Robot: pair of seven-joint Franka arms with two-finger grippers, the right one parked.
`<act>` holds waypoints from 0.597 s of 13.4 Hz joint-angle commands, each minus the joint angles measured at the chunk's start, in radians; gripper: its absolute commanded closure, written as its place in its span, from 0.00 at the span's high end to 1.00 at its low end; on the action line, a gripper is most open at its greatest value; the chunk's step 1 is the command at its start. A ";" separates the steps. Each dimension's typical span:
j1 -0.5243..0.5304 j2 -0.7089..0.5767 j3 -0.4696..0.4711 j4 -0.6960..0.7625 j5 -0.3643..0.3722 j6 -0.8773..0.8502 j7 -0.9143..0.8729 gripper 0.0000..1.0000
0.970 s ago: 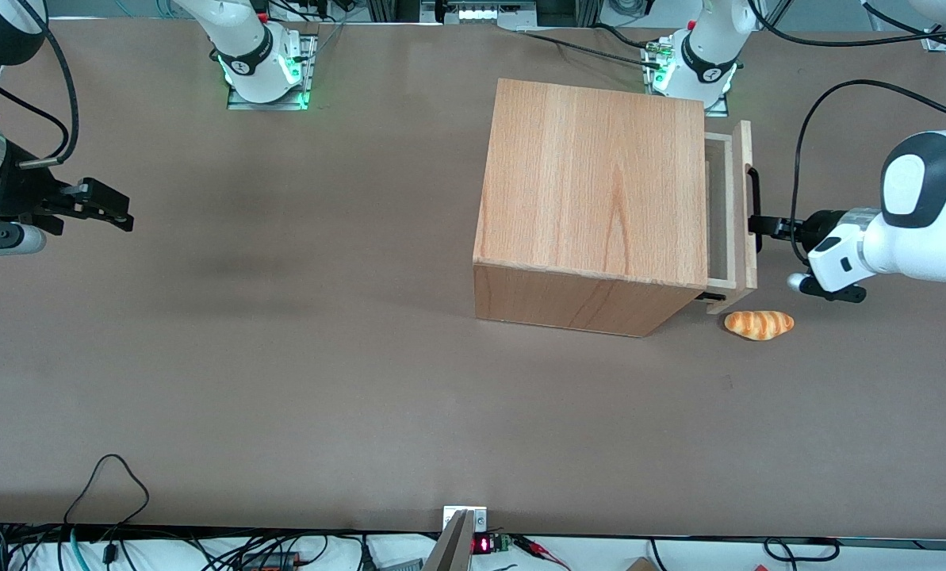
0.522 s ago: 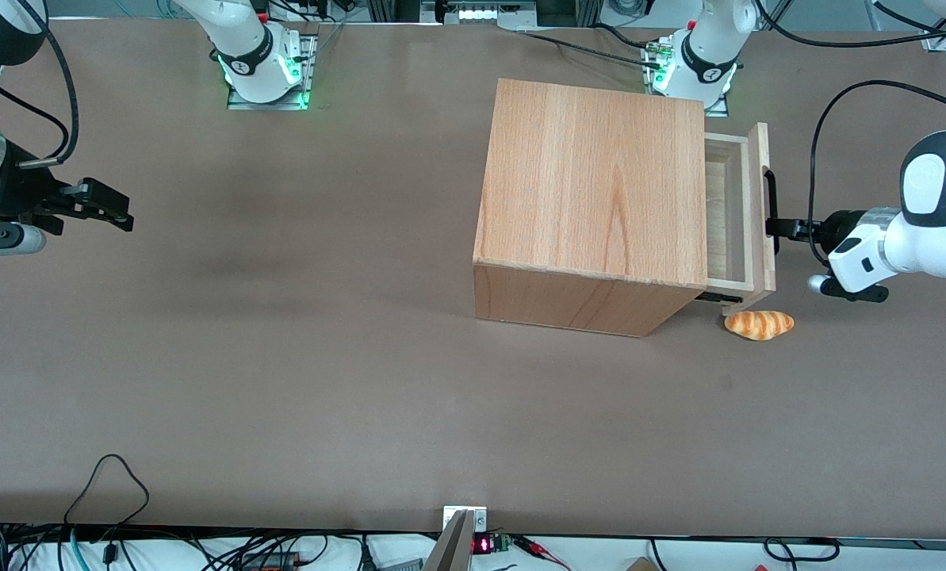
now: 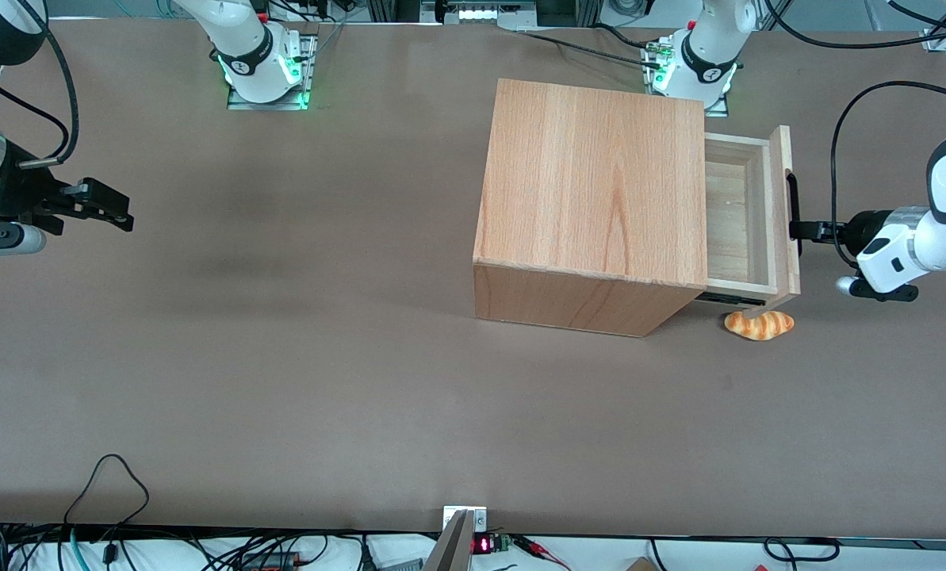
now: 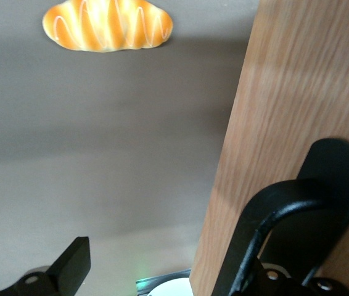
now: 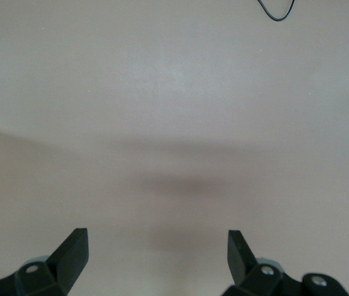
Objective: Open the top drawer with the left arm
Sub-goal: 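Pull the handle with the left gripper, sliding the drawer out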
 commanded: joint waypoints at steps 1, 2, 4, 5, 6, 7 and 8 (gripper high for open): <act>0.025 0.064 -0.002 0.040 0.060 0.048 -0.007 1.00; 0.032 0.072 -0.002 0.053 0.061 0.055 -0.007 1.00; 0.043 0.077 -0.002 0.065 0.090 0.059 -0.004 1.00; 0.052 0.078 -0.002 0.065 0.098 0.062 -0.005 1.00; 0.052 0.086 -0.002 0.065 0.098 0.063 -0.004 1.00; 0.054 0.087 0.003 0.067 0.098 0.063 -0.004 1.00; 0.057 0.086 0.003 0.067 0.098 0.063 -0.004 1.00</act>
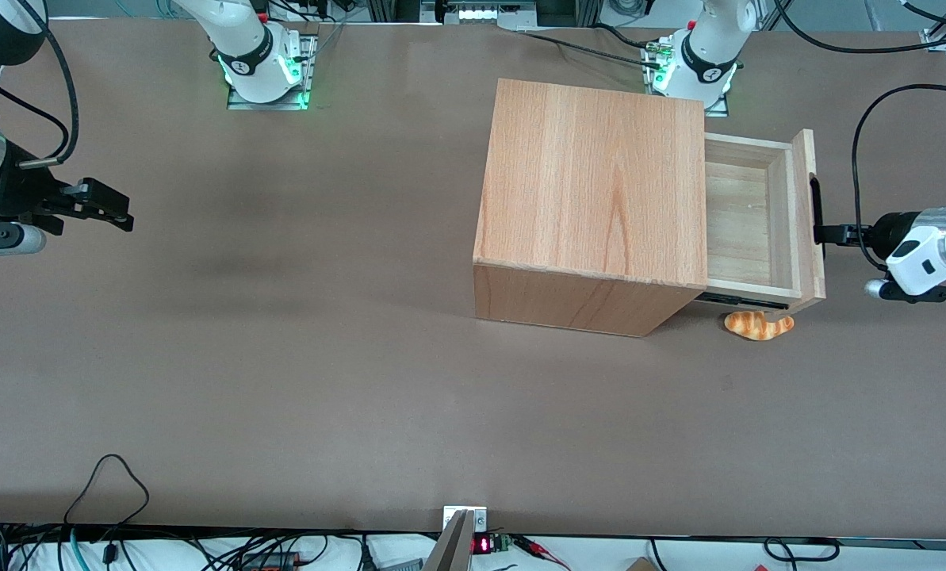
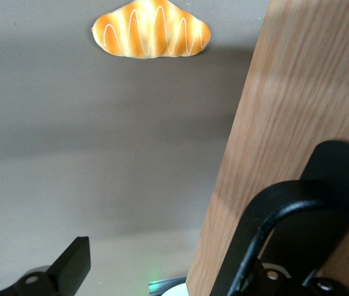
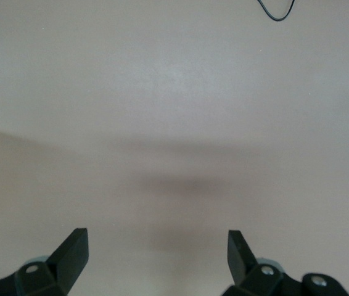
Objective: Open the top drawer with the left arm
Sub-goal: 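Pull the handle with the left gripper, sliding the drawer out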
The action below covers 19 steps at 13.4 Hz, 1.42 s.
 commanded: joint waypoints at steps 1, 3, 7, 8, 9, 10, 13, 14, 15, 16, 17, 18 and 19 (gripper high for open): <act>0.003 0.062 0.002 0.029 0.073 0.062 -0.020 1.00; 0.017 0.062 0.002 0.030 0.074 0.062 -0.020 1.00; 0.038 0.079 0.004 0.050 0.073 0.060 0.007 1.00; 0.051 0.087 0.004 0.063 0.074 0.060 0.013 1.00; 0.054 0.096 0.002 0.075 0.074 0.060 0.015 1.00; 0.063 0.097 0.003 0.078 0.074 0.060 0.021 1.00; 0.084 0.114 0.002 0.096 0.073 0.060 0.033 1.00; 0.086 0.123 0.002 0.098 0.071 0.060 0.052 1.00; 0.086 0.126 0.002 0.098 0.070 0.060 0.064 1.00; 0.087 0.130 0.002 0.098 0.070 0.060 0.065 1.00; 0.092 0.131 0.002 0.099 0.070 0.060 0.075 1.00; 0.092 0.131 0.000 0.099 0.070 0.060 0.101 1.00; 0.091 0.131 -0.003 0.099 0.070 0.060 0.121 1.00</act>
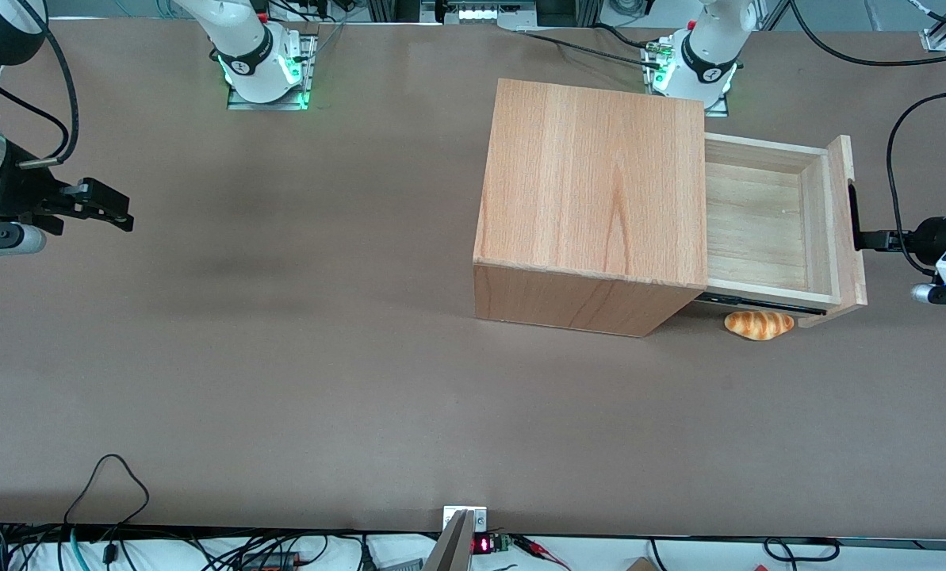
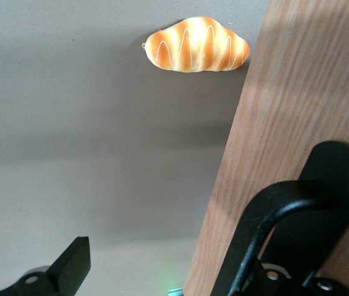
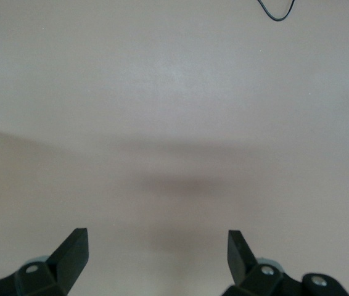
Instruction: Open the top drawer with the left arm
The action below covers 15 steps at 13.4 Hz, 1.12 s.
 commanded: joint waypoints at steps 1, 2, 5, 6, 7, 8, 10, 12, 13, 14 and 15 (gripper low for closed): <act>-0.002 0.070 -0.011 0.024 0.060 0.060 0.038 1.00; -0.004 0.070 -0.013 0.027 0.062 0.058 0.046 1.00; -0.009 0.065 -0.014 0.043 0.054 0.051 0.081 1.00; -0.006 0.062 -0.021 0.046 0.053 0.045 0.091 1.00; -0.001 0.059 -0.021 0.047 0.042 0.038 0.117 1.00; 0.001 0.059 -0.019 0.057 0.010 0.034 0.132 1.00; 0.002 0.059 -0.019 0.084 -0.010 0.002 0.137 1.00; 0.005 0.059 -0.019 0.104 -0.065 -0.018 0.135 1.00; 0.007 0.059 -0.019 0.110 -0.073 -0.026 0.135 1.00; 0.010 0.058 -0.019 0.112 -0.073 -0.031 0.138 1.00; 0.013 0.059 -0.019 0.112 -0.076 -0.041 0.140 1.00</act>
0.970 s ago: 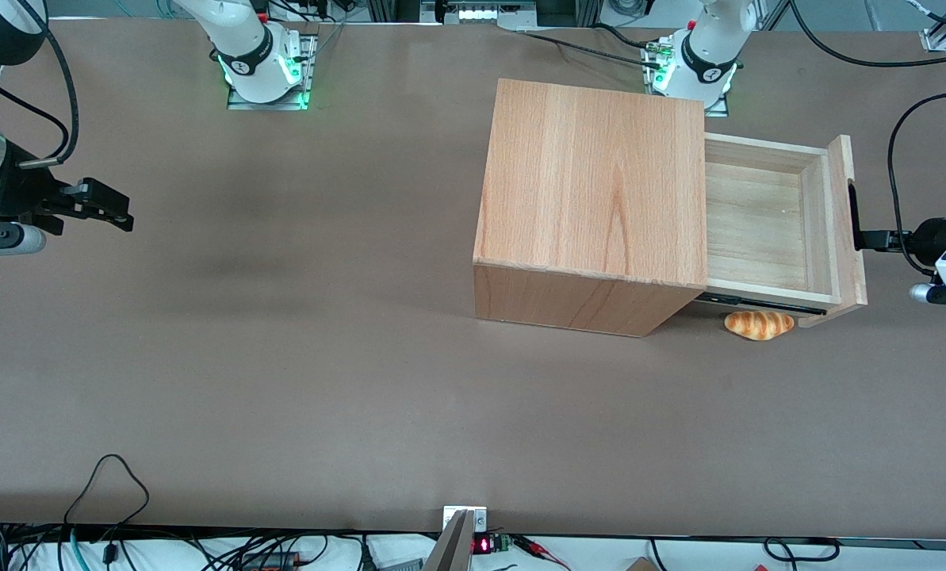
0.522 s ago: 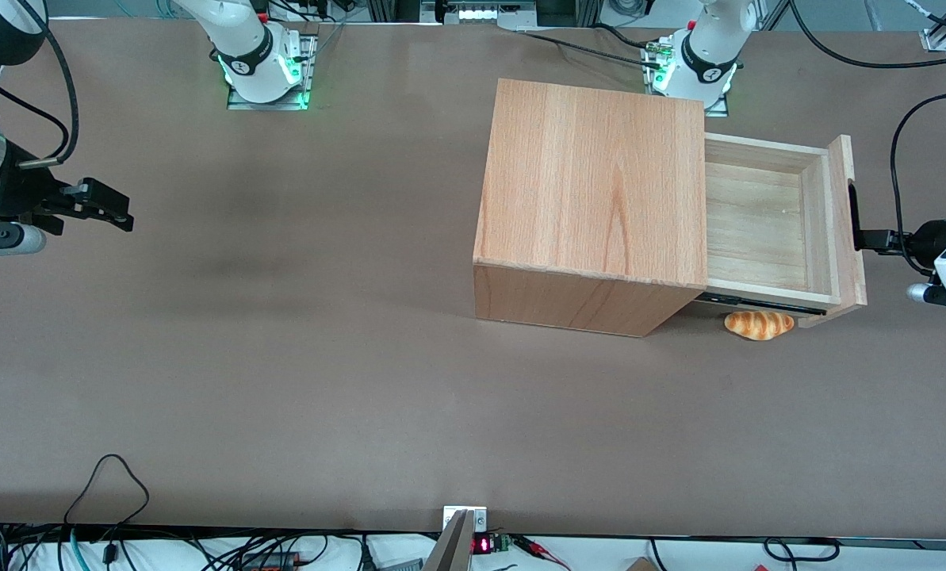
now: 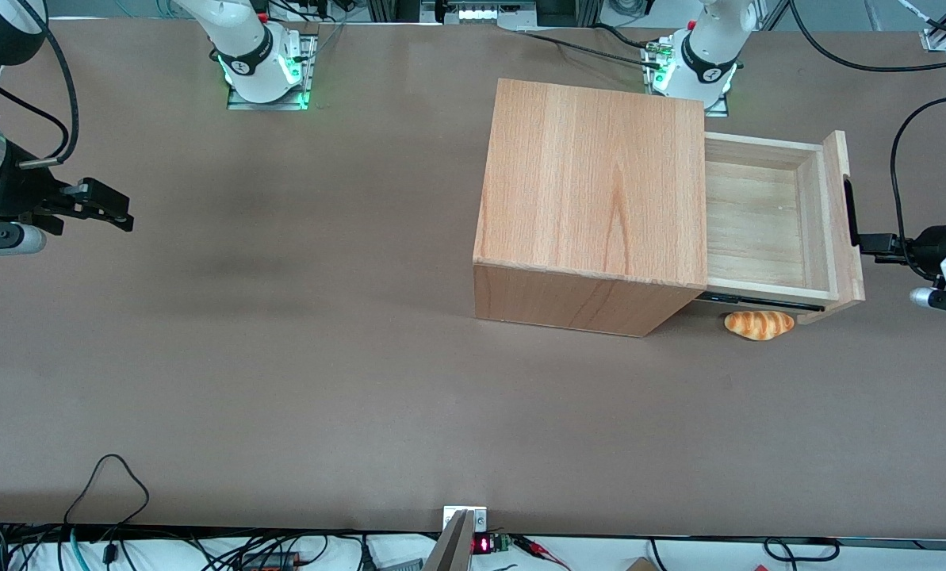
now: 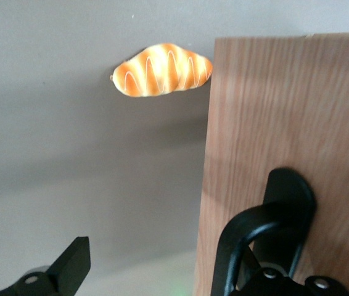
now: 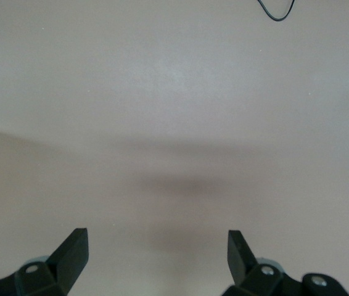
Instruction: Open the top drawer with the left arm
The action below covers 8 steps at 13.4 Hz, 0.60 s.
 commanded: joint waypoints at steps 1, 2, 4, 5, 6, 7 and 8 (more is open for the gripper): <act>0.020 0.025 -0.007 0.044 -0.019 -0.033 0.022 1.00; 0.020 0.026 -0.007 0.044 -0.021 -0.033 0.053 1.00; 0.023 0.024 -0.007 0.056 -0.021 -0.042 0.069 1.00; 0.022 0.024 -0.007 0.070 -0.021 -0.062 0.067 1.00; 0.020 0.023 -0.007 0.094 -0.021 -0.076 0.062 1.00; 0.018 0.018 -0.007 0.113 -0.021 -0.085 0.061 1.00; 0.020 0.008 -0.007 0.125 -0.021 -0.096 0.061 1.00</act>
